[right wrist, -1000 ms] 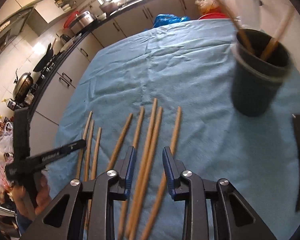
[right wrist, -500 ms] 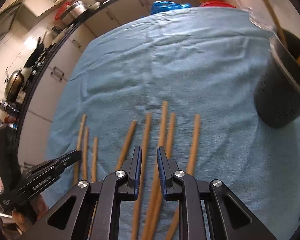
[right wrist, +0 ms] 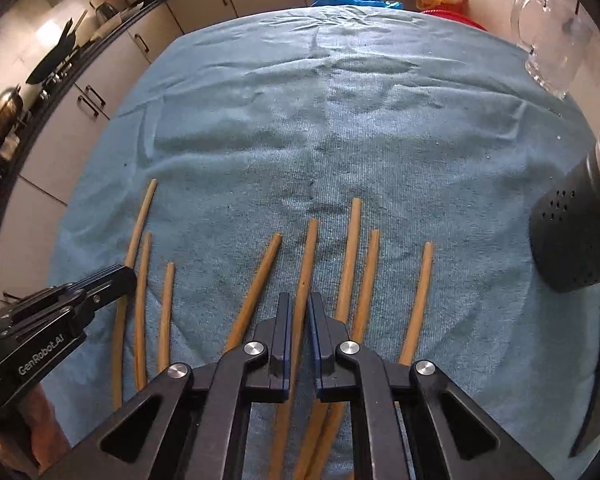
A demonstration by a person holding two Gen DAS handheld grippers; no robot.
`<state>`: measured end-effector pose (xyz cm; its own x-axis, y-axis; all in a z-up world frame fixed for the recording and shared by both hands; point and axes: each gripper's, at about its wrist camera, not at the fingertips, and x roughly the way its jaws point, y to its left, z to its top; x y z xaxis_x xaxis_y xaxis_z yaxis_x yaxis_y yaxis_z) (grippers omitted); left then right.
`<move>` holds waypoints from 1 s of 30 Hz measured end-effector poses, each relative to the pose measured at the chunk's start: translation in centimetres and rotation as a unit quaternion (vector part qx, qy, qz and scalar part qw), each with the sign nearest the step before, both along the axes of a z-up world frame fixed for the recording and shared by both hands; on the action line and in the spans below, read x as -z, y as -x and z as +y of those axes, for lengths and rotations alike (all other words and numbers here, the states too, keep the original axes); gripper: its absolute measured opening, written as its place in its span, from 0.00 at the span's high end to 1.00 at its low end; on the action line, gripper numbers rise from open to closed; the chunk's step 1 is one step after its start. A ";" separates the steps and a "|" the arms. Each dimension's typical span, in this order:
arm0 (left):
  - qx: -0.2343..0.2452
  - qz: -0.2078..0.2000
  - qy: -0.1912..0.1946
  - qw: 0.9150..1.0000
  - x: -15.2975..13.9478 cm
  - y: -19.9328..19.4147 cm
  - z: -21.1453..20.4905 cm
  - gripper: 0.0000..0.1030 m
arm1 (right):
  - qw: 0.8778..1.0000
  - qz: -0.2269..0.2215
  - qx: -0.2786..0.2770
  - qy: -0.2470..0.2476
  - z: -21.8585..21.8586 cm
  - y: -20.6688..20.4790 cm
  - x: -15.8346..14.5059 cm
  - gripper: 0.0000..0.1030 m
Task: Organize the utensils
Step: 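Lift the chopstick upright with the left gripper and carry it to the grey cup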
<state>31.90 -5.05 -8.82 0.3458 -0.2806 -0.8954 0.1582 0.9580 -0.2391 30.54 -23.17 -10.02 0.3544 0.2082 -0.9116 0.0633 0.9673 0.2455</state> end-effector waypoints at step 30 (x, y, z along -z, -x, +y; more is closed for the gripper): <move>0.006 -0.193 0.097 0.976 -13.5 11.3 1.2 0.94 | 0.944 -0.317 0.018 -0.092 -3.5 14.9 -13.2 0.93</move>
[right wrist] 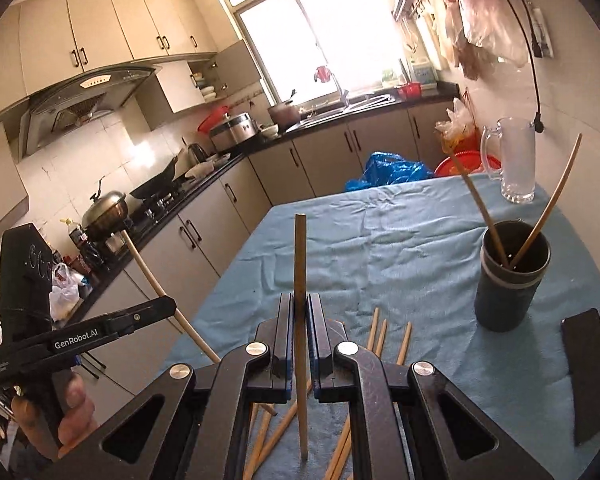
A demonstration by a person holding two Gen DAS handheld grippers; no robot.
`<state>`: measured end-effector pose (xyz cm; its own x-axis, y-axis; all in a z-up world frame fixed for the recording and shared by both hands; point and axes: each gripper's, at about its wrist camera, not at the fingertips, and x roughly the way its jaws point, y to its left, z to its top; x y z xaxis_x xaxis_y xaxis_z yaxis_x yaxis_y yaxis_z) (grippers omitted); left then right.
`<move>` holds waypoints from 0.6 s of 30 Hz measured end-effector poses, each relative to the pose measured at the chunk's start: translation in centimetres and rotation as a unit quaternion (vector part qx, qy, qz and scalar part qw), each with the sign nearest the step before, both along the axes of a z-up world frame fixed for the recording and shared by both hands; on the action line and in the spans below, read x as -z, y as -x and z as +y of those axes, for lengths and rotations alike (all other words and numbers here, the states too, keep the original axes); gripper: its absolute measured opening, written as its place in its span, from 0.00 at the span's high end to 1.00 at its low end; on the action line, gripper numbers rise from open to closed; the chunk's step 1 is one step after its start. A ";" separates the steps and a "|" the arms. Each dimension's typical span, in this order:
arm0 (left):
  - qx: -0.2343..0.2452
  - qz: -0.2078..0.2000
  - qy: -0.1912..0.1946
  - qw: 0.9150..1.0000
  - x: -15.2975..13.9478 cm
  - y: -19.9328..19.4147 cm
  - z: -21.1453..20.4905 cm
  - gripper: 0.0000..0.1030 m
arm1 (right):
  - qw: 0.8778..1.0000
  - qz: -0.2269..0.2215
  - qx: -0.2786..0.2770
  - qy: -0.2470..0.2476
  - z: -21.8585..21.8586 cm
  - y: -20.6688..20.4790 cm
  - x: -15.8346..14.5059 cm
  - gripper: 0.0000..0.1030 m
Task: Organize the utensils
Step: 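Lift the chopstick upright with the left gripper and carry it to the grey cup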
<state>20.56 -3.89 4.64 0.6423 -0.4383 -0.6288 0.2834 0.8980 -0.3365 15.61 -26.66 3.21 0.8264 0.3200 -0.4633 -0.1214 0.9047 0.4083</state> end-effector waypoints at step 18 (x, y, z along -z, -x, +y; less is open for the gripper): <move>0.021 -0.002 -0.008 1.000 -0.6 0.4 -2.4 0.94 | 0.998 -0.026 0.038 -0.032 -3.9 2.2 -1.2 0.93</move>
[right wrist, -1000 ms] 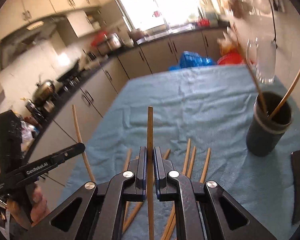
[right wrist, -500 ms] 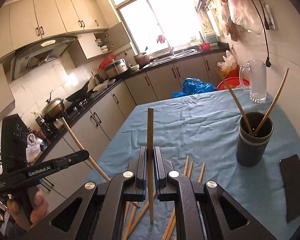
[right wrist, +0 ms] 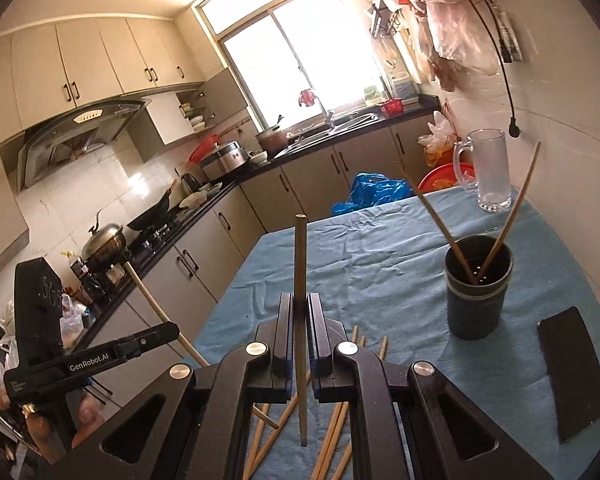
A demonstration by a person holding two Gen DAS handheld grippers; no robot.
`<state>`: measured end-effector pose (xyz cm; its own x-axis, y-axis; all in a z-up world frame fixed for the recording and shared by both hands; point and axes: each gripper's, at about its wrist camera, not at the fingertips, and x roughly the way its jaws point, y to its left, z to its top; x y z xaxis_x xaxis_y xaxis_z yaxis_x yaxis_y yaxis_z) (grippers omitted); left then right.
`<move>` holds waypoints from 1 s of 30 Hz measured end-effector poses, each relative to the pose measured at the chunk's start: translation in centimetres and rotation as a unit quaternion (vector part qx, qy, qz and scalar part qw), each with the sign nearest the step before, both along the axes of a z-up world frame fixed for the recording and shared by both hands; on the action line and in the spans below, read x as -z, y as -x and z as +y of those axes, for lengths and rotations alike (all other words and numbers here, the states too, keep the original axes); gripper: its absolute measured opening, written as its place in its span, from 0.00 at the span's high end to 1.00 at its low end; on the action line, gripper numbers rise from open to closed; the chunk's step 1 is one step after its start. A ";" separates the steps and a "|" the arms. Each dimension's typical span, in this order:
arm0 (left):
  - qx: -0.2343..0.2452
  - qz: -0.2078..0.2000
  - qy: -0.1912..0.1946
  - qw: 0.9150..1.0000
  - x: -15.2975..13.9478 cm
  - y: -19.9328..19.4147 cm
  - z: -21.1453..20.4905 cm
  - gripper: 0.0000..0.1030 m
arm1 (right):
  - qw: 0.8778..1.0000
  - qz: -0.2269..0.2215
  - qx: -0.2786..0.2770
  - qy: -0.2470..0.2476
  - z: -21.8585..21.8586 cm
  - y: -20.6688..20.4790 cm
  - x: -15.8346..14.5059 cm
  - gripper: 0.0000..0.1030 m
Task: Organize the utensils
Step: 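Lift the chopstick upright with the left gripper and carry it to the grey cup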
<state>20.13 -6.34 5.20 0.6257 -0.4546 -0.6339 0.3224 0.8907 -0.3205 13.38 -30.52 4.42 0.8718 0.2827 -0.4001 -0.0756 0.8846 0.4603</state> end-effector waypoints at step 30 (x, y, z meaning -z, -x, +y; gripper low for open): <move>0.076 -0.014 -0.008 0.997 -3.7 0.5 -8.4 0.94 | 0.994 -0.042 0.094 -0.042 -9.7 5.3 -1.5 0.93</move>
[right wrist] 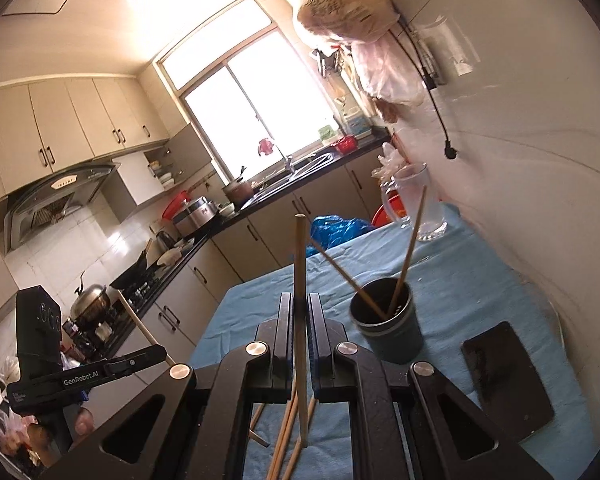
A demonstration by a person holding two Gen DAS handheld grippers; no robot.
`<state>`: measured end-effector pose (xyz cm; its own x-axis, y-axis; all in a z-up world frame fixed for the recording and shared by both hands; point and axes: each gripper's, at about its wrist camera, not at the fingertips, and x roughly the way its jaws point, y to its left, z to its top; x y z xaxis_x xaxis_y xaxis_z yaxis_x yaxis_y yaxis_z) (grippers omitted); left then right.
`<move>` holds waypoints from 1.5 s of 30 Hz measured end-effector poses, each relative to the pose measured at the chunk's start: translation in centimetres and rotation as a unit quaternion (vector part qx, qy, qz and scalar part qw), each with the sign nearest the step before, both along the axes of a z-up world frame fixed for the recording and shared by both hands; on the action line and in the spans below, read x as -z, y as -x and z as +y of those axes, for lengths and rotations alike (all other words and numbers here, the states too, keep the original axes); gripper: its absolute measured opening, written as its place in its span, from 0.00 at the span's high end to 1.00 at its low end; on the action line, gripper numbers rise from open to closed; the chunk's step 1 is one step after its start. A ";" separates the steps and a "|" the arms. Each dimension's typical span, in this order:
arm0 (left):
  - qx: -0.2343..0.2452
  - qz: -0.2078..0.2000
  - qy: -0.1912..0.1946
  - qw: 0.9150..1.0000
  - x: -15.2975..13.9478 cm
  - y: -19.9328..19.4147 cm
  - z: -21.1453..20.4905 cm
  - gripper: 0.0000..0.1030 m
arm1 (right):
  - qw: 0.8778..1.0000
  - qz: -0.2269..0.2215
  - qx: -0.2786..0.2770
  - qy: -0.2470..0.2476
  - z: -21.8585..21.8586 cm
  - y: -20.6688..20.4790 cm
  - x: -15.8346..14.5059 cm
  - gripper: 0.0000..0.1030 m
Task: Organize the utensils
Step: 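Lift the chopstick upright with the left gripper and carry it to the grey cup, then drop the chopstick into the grey cup by opening the left gripper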
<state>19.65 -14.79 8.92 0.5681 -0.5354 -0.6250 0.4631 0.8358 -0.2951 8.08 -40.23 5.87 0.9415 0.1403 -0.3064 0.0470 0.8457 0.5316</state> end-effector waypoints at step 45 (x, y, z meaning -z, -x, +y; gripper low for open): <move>0.031 0.025 0.004 0.999 0.8 -13.8 -15.1 0.94 | 0.995 0.014 0.096 0.002 -10.3 -8.8 -0.9 0.93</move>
<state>33.43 -29.93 8.17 0.5020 -0.5741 -0.6468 0.4983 0.8033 -0.3262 16.93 -50.53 6.73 0.9420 -0.0421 -0.3329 0.2224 0.8213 0.5254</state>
